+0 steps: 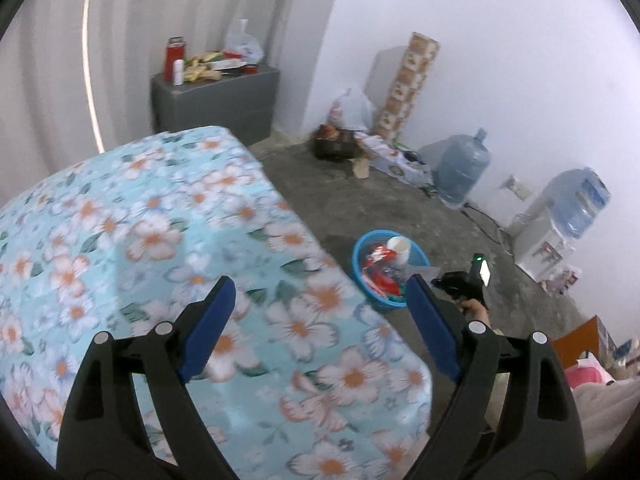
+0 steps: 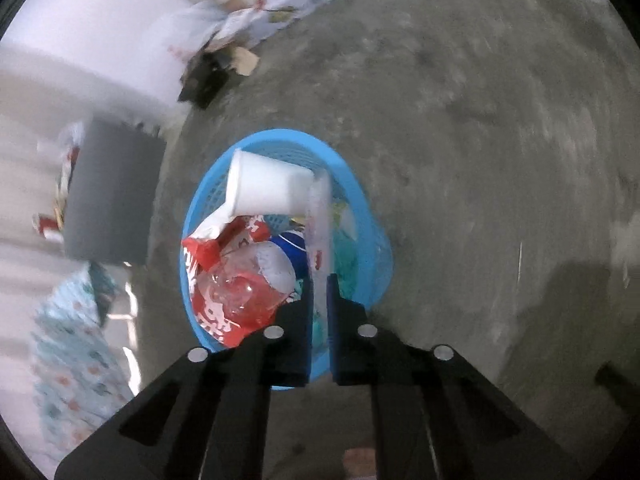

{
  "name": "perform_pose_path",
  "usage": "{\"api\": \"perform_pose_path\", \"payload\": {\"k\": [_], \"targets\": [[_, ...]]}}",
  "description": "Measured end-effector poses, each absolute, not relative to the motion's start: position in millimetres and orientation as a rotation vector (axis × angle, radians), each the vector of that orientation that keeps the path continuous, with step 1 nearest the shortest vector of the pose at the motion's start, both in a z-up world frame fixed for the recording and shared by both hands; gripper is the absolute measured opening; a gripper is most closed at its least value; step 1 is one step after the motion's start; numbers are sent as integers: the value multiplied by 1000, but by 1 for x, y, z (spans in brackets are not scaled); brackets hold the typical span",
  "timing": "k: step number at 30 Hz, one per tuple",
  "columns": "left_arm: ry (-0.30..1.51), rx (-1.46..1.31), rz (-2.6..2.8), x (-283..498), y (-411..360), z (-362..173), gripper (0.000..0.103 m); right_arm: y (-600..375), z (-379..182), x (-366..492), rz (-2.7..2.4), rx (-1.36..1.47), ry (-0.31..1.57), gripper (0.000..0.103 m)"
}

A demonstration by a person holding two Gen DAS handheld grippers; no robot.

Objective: Collect trash

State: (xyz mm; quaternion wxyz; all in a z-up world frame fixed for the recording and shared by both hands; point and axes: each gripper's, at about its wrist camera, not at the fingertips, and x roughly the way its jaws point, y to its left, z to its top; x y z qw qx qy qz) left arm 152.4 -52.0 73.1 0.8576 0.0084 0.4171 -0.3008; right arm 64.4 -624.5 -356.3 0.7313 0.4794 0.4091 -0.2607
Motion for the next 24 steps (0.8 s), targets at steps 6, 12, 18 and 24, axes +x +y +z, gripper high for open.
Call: {"api": "perform_pose_path", "payload": {"k": [6, 12, 18, 24], "targets": [[883, -13, -607, 147, -47, 69, 82, -601, -346, 104, -572, 762, 986, 5], [881, -19, -623, 143, -49, 69, 82, -606, -364, 104, -574, 765, 1082, 5], [855, -15, -641, 132, -47, 71, 82, -605, -336, 60, -558, 860, 1006, 55], [816, -42, -666, 117, -37, 77, 82, -590, -292, 21, -556, 845, 944, 55]]}}
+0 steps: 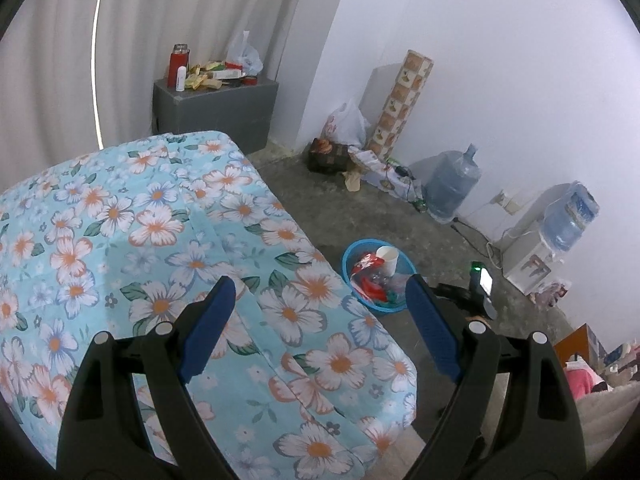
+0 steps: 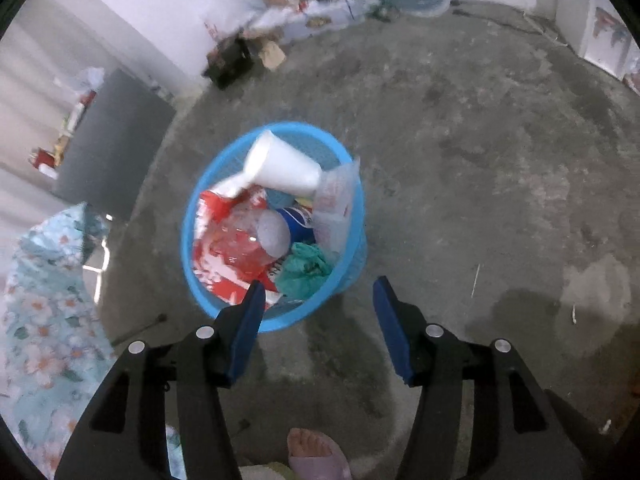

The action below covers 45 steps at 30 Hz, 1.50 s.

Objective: Collect trash

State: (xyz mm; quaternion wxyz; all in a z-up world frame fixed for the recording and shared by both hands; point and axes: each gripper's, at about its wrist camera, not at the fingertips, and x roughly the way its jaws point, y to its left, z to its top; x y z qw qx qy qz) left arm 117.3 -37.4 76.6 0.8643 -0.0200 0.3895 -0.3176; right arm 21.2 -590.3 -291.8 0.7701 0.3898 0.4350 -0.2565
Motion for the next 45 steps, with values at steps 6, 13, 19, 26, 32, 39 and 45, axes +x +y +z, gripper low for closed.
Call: {"api": "perform_pose_path", "payload": {"k": [6, 13, 19, 26, 32, 39, 45], "targets": [[772, -60, -672, 97, -28, 79, 82, -541, -205, -7, -487, 726, 818, 62], [718, -97, -647, 76, -12, 85, 87, -446, -84, -25, -367, 474, 642, 83], [685, -102, -532, 60, 0, 89, 92, -369, -21, -37, -300, 402, 518, 96], [699, -101, -345, 44, 9, 81, 92, -290, 3, -46, -235, 299, 527, 96], [681, -12, -187, 31, 9, 71, 93, -256, 10, -60, -213, 173, 581, 96], [759, -6, -145, 24, 6, 57, 93, -240, -4, -74, -230, 91, 641, 96], [873, 56, -97, 20, -10, 31, 93, -235, -23, -77, -290, -54, 728, 96]]}}
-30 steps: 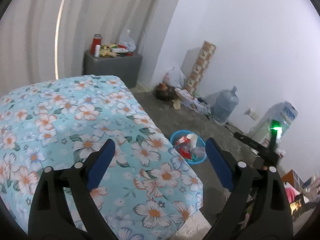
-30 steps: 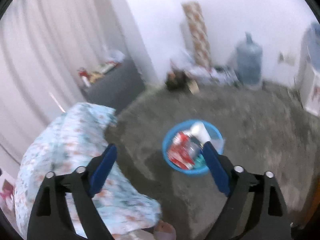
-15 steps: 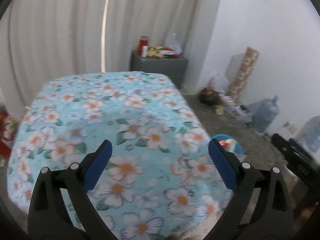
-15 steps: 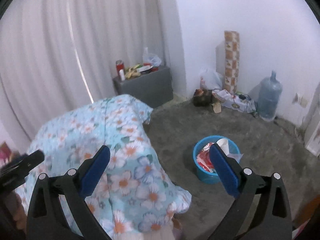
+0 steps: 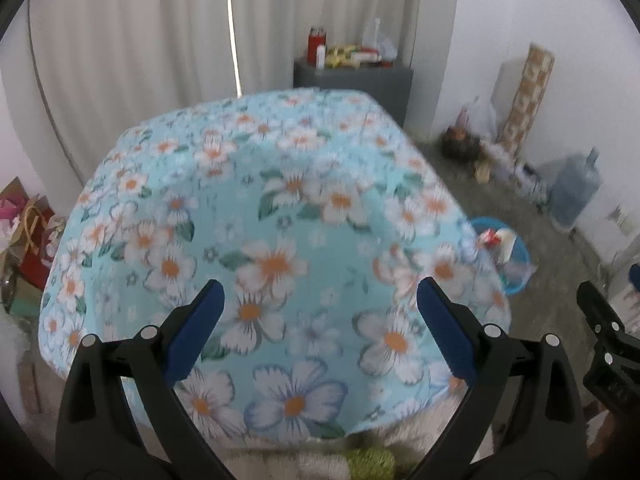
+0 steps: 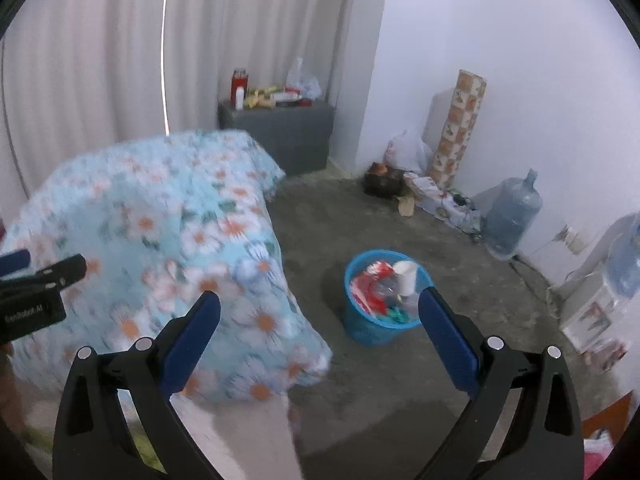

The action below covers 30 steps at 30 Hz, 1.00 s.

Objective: Collect trash

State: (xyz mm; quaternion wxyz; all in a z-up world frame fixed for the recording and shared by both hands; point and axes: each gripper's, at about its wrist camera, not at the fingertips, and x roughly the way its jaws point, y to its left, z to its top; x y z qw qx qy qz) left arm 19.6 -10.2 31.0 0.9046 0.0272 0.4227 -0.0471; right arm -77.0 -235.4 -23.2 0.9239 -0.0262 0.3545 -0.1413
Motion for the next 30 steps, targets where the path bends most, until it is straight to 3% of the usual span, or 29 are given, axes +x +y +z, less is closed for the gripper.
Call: {"api": "perform_pose_path", "payload": {"k": [30], "targets": [[918, 141, -43, 17, -30, 22, 93, -253, -50, -72, -357, -65, 837, 96]]}}
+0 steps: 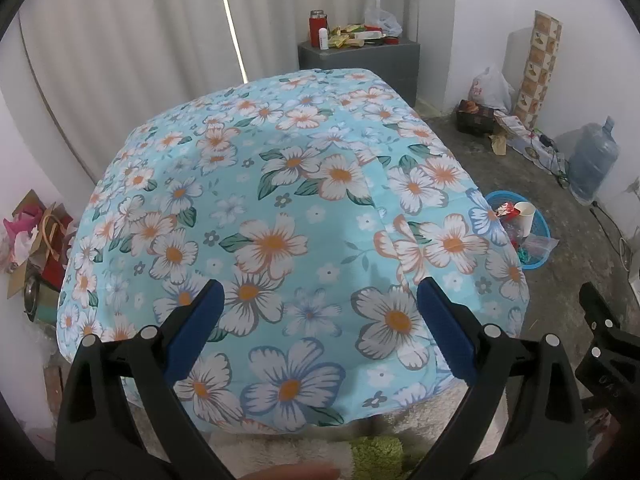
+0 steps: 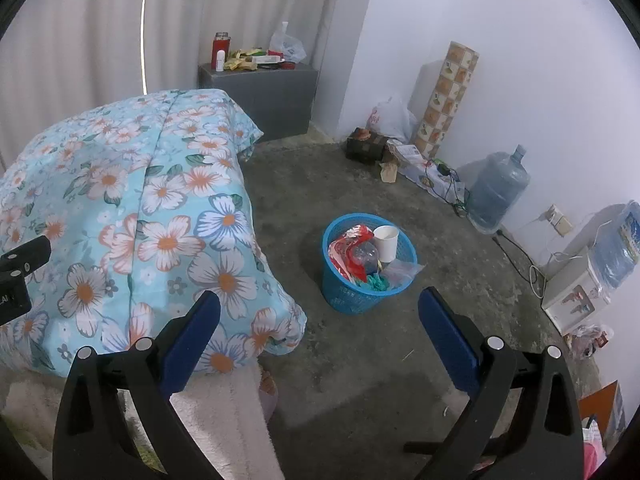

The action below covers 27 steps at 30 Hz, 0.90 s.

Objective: Collect trash

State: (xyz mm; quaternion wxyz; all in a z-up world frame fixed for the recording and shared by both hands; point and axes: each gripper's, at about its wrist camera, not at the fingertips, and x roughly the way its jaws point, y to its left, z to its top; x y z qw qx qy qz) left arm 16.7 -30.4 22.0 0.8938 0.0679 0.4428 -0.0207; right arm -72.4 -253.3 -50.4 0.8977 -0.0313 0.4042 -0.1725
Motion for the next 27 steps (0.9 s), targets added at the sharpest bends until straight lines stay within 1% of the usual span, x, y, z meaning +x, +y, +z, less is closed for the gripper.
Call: {"api": "perform_pose_path", "payload": {"k": [27], "targets": [[919, 135, -43, 17, -30, 24, 93, -257, -43, -73, -368, -58, 825, 96]]}}
